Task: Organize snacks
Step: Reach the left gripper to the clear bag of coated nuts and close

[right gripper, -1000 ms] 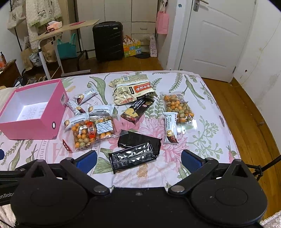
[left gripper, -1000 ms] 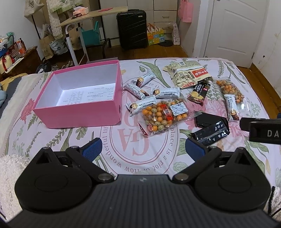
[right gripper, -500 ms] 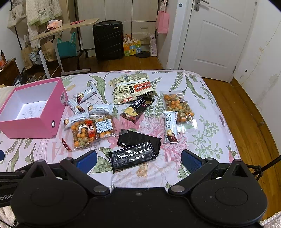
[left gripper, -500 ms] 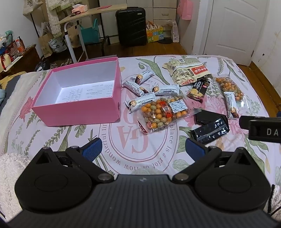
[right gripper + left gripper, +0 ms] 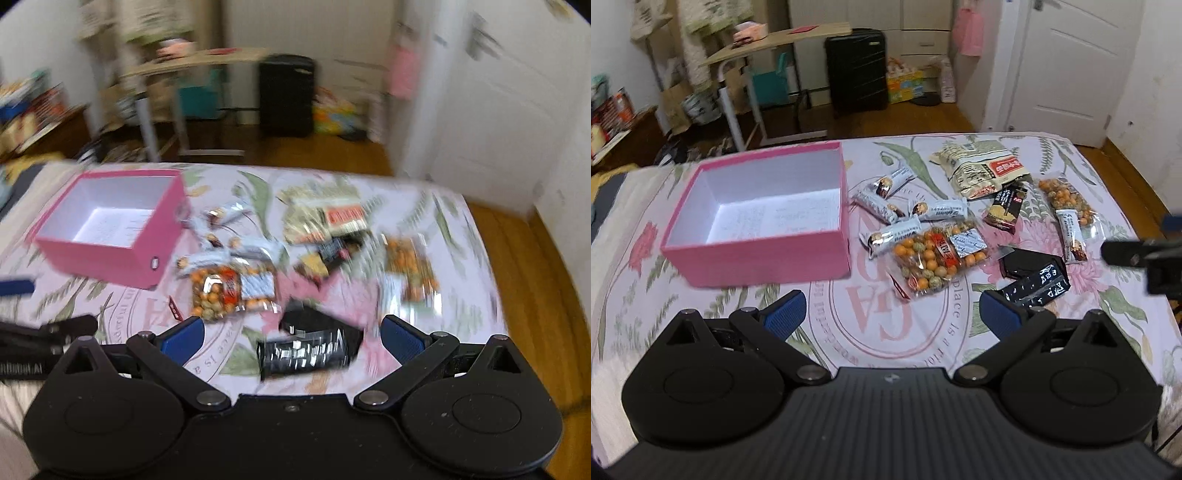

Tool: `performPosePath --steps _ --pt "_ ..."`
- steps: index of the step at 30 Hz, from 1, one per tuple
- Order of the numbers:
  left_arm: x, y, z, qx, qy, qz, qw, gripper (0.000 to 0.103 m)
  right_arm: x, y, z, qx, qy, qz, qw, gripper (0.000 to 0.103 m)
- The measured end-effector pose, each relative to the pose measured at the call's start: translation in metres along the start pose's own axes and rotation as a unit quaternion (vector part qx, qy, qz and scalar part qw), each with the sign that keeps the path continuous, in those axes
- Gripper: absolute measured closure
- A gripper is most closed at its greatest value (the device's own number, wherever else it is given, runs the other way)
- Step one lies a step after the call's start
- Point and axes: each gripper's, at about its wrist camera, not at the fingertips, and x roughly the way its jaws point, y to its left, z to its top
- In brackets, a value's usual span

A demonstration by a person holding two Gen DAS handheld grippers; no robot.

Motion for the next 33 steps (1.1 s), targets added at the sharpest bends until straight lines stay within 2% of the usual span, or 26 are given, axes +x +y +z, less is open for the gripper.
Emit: performPosePath --steps 2,4,7,10,15,17,21,23,25,29,33 --pt "0.002 0.007 0.009 0.01 -0.005 -0.009 0.9999 0.003 0.001 -0.001 0.018 -0.059 0.003 0.013 0.998 0.0" --pt "0.008 0.011 0.017 0.023 -0.013 -0.011 0.9996 0.003 0.01 -0.007 0.04 -0.09 0.02 0.015 0.996 0.0" --pt "0.027 0.013 0.031 0.033 -0.013 -0.019 0.9992 0.003 0.029 -0.019 0.072 -0.099 0.047 0.045 0.993 0.0" --pt "0.056 0.015 0.041 0.021 -0.012 -0.027 0.9993 0.003 0.055 -0.023 0.094 -0.106 0.064 0.089 0.988 0.0" --pt "0.111 0.023 0.038 -0.023 0.009 -0.037 0.999 0.003 0.114 -0.018 0.096 -0.126 0.092 0.154 0.976 0.008" --pt "0.135 0.027 0.031 -0.046 0.021 -0.044 0.9978 0.004 0.144 -0.019 0.087 -0.108 0.096 0.172 0.974 0.009" --pt "0.168 0.034 0.015 -0.065 0.047 -0.062 0.9948 0.011 0.213 -0.03 0.063 -0.034 0.114 0.22 0.968 0.025" --pt "0.182 0.037 0.008 -0.072 0.048 -0.069 0.9939 0.015 0.237 -0.037 0.051 0.008 0.119 0.229 0.966 0.026" --pt "0.194 0.037 0.005 -0.078 0.049 -0.068 0.9934 0.018 0.253 -0.047 0.039 0.041 0.123 0.236 0.963 0.026" --pt "0.217 0.034 0.003 -0.088 0.052 -0.072 0.9921 0.019 0.271 -0.064 0.022 0.079 0.112 0.216 0.967 0.026" --pt "0.233 0.036 -0.004 -0.108 0.058 -0.074 0.9896 0.019 0.287 -0.077 0.006 0.155 0.12 0.235 0.952 0.025"
